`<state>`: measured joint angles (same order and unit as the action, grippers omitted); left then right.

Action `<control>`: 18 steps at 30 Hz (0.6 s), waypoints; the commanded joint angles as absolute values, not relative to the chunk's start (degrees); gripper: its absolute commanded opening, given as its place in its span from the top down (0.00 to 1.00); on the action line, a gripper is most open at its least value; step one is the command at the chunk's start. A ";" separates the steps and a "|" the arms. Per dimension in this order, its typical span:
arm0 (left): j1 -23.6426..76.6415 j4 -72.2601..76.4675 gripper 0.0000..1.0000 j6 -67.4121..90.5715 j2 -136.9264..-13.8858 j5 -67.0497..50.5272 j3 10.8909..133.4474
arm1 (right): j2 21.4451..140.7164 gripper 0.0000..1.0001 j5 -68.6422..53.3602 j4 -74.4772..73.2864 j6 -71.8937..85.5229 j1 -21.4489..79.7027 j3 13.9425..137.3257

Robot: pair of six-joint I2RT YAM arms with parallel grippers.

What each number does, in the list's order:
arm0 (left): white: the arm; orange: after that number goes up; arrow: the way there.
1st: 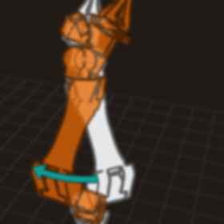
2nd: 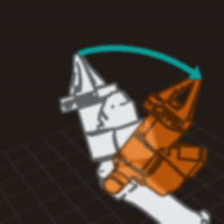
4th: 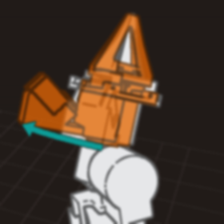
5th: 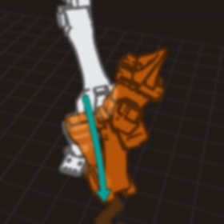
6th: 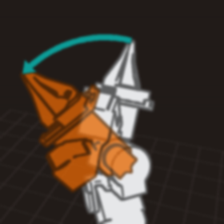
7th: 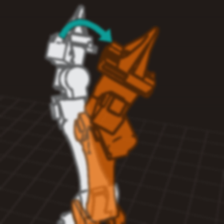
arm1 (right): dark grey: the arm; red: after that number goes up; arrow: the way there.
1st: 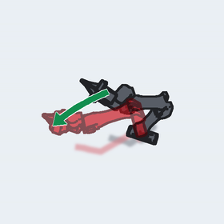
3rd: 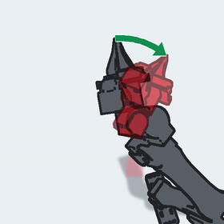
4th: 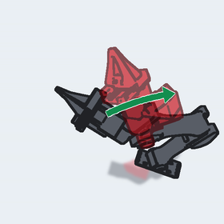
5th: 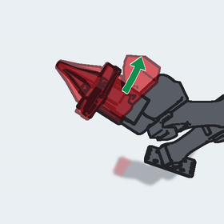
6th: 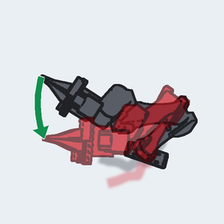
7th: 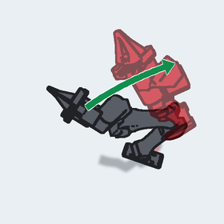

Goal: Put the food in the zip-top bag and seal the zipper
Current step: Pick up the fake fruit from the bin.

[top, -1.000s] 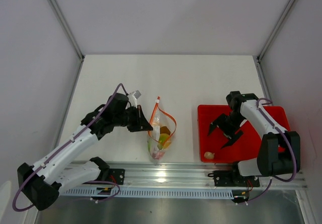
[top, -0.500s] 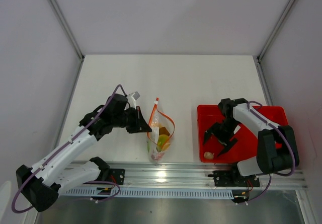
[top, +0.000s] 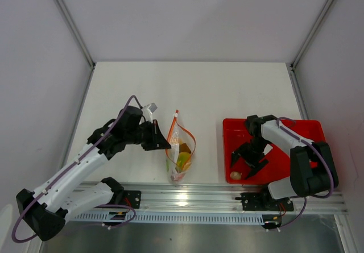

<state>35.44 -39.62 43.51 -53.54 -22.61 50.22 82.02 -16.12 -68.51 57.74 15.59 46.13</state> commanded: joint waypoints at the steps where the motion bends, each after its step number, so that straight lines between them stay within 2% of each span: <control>1: 35.16 -39.29 0.99 43.33 -51.42 -22.50 50.63 | 80.42 0.23 -14.06 -67.33 61.52 15.73 44.04; 5: 35.24 -39.81 0.99 43.24 -50.54 -22.41 50.89 | 80.42 0.30 -13.98 -65.83 63.98 16.08 43.07; 18: 35.24 -41.66 0.99 43.59 -47.37 -22.06 50.10 | 80.95 0.30 -12.75 -61.97 70.48 18.72 39.73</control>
<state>35.44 -40.93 43.51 -48.45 -22.37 50.22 81.60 -14.24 -62.39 66.98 17.98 40.82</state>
